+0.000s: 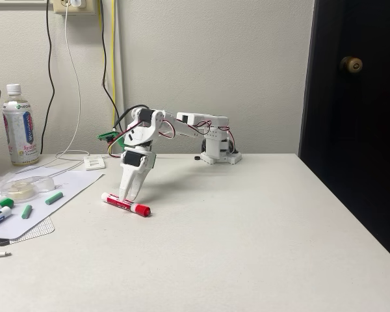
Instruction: Pick up the red marker.
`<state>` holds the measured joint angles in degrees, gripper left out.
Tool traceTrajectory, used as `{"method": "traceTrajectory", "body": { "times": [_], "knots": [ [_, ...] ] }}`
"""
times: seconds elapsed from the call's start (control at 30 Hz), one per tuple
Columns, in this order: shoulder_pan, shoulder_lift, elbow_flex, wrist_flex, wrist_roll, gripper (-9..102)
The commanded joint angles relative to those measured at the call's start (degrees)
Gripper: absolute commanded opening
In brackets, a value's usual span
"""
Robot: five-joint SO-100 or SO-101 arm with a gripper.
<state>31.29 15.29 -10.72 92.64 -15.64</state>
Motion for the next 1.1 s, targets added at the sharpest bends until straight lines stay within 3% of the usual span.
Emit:
{"method": "traceTrajectory", "body": {
  "times": [0.0, 1.07],
  "knots": [
    [-0.4, 0.9, -2.5, -0.1, -0.3, 27],
    [0.6, 0.5, -2.5, 7.2, -3.0, 28]
  ]
}}
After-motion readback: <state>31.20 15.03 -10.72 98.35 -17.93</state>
